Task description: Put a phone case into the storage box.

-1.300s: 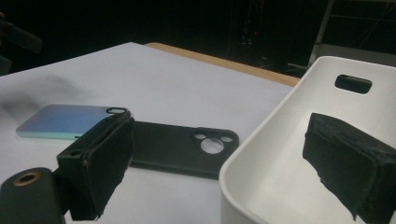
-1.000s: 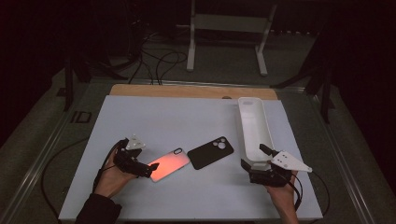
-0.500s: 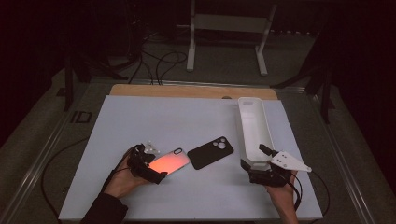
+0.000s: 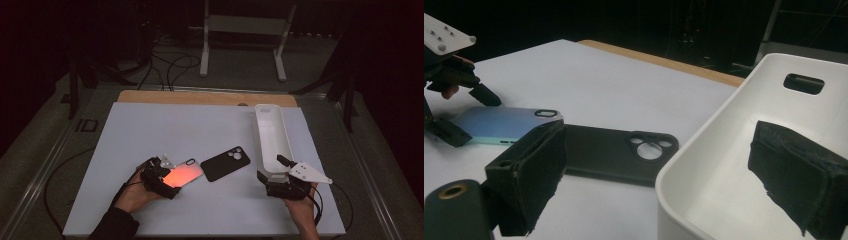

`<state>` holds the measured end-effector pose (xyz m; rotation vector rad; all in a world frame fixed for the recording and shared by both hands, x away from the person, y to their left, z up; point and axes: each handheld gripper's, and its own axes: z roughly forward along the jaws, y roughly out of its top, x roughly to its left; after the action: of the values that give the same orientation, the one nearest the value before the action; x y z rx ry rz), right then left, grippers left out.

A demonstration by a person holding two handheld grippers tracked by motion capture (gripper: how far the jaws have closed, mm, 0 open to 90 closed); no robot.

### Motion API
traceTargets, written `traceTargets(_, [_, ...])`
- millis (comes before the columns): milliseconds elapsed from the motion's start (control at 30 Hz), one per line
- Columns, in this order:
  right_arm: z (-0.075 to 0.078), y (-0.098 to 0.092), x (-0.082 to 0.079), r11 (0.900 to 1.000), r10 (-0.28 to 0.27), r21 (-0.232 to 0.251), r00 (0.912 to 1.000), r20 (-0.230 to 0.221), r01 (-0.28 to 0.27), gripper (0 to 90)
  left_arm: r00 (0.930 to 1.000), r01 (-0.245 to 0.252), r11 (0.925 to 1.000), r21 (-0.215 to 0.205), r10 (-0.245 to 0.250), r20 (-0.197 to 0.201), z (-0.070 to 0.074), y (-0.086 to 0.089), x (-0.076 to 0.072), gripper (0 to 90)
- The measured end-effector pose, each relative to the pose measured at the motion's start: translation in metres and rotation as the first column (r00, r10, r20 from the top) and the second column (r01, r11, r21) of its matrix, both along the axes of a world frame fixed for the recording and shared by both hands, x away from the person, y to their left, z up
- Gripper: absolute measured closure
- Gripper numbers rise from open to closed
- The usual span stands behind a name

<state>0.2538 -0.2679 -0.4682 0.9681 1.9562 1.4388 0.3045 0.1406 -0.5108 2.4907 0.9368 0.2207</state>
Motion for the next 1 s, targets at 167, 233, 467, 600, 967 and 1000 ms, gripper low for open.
traceTargets(167, [0.0,0.0,0.0,1.0,0.002,-0.001,1.0,0.0,-0.002,8.7,0.9998,0.0,0.9998,0.021,0.0,-0.02,0.001,-0.002,0.001,11.5])
traceTargets(233, [0.0,0.0,0.0,1.0,0.003,0.0,1.0,0.001,-0.003,8.8,0.9998,0.003,0.9997,0.023,-0.003,-0.021,0.002,-0.002,0.001,12.5])
traceTargets(467, [0.0,0.001,0.0,1.0,0.004,-0.005,1.0,-0.002,-0.004,8.7,0.9998,0.017,0.9996,0.021,-0.017,-0.009,0.002,-0.001,0.0,15.2])
traceTargets(600, [0.0,0.001,0.0,1.0,0.005,-0.006,1.0,-0.005,-0.005,8.8,0.9997,0.021,0.9997,0.012,-0.021,0.007,0.003,-0.001,-0.002,16.6])
traceTargets(967, [-0.001,0.002,0.001,1.0,0.011,0.003,0.9999,-0.012,-0.011,8.7,0.9941,-0.055,0.9953,-0.079,0.062,0.089,0.02,0.006,-0.002,17.3])
traceTargets(1000, [-0.001,0.002,0.001,1.0,0.011,0.003,0.9999,-0.012,-0.011,8.7,0.9941,-0.055,0.9953,-0.079,0.062,0.089,0.02,0.006,-0.002,17.3])
